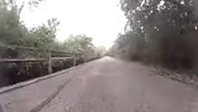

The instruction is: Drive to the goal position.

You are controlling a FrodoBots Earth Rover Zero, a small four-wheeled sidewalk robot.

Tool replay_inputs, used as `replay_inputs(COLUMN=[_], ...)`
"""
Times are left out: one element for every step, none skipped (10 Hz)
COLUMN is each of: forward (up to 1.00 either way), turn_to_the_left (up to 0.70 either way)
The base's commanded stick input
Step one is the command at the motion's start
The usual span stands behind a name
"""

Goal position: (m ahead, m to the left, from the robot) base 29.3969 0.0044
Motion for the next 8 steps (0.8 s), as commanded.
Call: replay_inputs(forward=[0.7, 0.7, 0.7, 0.7, 0.7, 0.7, 0.7, 0.7], turn_to_the_left=[0.0, 0.0, 0.0, 0.0, 0.0, 0.0, 0.0, 0.0])
